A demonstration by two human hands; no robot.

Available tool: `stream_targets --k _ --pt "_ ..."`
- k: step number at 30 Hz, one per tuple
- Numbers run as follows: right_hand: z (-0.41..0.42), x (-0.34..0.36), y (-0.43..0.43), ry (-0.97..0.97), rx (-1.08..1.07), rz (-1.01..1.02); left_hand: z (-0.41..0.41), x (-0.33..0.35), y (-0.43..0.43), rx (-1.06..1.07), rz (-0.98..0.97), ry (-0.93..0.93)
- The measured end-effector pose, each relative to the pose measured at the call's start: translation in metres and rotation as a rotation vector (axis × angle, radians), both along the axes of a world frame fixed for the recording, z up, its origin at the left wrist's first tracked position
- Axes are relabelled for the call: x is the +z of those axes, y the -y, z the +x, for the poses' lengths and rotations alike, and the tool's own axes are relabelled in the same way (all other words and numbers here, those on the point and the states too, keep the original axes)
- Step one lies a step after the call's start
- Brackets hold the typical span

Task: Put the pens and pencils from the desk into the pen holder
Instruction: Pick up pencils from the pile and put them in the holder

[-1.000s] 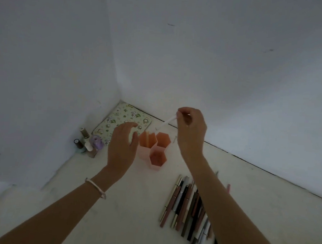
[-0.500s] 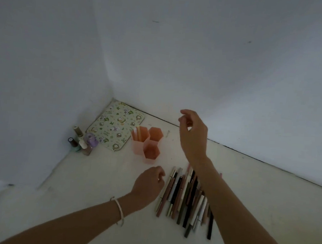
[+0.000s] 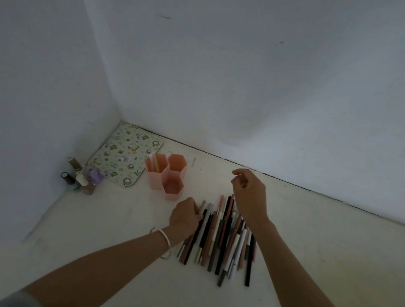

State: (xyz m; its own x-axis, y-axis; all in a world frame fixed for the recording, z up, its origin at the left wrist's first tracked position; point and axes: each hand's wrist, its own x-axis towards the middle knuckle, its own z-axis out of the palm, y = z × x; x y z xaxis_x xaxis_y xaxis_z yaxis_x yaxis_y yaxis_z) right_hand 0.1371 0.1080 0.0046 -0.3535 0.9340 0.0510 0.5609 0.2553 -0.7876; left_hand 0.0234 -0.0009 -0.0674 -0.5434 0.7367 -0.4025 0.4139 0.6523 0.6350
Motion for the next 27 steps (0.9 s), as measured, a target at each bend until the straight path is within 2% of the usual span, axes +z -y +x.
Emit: stream_targets --k 2,6,10,13,15,19,23,27 --pt "-0.005 -0.009 0.003 0.126 0.049 -0.061 -0.011 0.013 0.004 0.047 0.173 0.058" --pt "-0.020 -0.032 0.011 0.505 0.185 -0.175 -0.040 0.057 0.012 0.186 0.459 0.184" --pt "-0.034 -0.057 0.023 0.808 0.280 -0.059 -0.063 0.085 0.029 0.273 0.626 0.211" --pt "-0.042 -0.068 0.027 0.863 0.305 0.013 -0.081 0.094 0.043 0.342 0.707 0.149" --pt "-0.044 -0.067 0.023 0.782 0.286 -0.051 -0.098 0.100 0.047 0.421 0.821 0.096" --pt "-0.050 -0.034 -0.008 0.406 0.040 -0.228 -0.140 0.108 0.041 0.591 0.976 -0.066" --pt "-0.074 0.021 -0.029 -0.008 -0.100 -0.238 -0.152 0.092 0.026 0.588 0.953 -0.180" --pt "-0.106 0.057 -0.016 -0.316 -0.122 -0.168 -0.145 0.062 0.019 0.433 0.851 -0.257"
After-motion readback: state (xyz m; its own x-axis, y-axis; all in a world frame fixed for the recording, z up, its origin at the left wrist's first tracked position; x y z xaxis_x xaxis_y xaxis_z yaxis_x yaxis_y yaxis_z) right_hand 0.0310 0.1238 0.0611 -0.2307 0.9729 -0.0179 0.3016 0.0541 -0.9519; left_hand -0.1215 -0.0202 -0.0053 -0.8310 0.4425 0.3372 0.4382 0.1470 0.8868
